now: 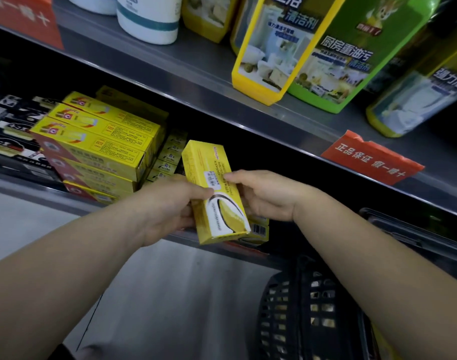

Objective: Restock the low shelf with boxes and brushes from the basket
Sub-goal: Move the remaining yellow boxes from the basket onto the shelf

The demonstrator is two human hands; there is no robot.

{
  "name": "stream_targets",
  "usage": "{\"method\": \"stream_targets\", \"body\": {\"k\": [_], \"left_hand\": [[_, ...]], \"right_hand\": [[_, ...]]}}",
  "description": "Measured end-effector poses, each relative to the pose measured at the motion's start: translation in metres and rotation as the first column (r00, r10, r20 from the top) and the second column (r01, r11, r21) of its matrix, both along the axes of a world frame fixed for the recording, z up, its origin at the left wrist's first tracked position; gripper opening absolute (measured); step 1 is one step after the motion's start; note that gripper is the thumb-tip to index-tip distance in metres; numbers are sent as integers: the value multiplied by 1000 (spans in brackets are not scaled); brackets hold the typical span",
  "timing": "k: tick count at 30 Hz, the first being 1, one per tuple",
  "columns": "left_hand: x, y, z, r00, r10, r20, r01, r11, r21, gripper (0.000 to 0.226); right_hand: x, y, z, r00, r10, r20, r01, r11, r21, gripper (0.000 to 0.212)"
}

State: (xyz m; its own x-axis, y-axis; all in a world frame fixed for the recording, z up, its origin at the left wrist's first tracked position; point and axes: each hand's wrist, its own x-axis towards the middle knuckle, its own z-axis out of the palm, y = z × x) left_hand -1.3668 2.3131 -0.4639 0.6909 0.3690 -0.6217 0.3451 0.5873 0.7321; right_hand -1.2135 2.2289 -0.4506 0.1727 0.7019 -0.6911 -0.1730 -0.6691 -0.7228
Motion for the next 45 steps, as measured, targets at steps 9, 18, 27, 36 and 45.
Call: {"method": "stream_targets", "body": {"k": [9,18,27,36,45], "left_hand": [[5,-1,-8,959,-226,-172,284,769,572,44],[8,7,-16,940,-242,-241,340,591,732,28],[10,6,-18,924,-280,-262,376,531,759,30],[19,-13,3,907,-336,-253,391,451,803,28],[44,-89,49,854,-493,-166,336,279,900,22]], "right_hand": [[25,-22,10,764,21,645,65,992,-110,39],[89,12,-54,313,517,797,-110,853,-510,61],[89,33,-108,417,595,687,-271,803,-531,55],[87,17,-67,247,765,595,-331,644,-690,72],[38,-101,57,509,261,820,-355,932,-77,21]]}}
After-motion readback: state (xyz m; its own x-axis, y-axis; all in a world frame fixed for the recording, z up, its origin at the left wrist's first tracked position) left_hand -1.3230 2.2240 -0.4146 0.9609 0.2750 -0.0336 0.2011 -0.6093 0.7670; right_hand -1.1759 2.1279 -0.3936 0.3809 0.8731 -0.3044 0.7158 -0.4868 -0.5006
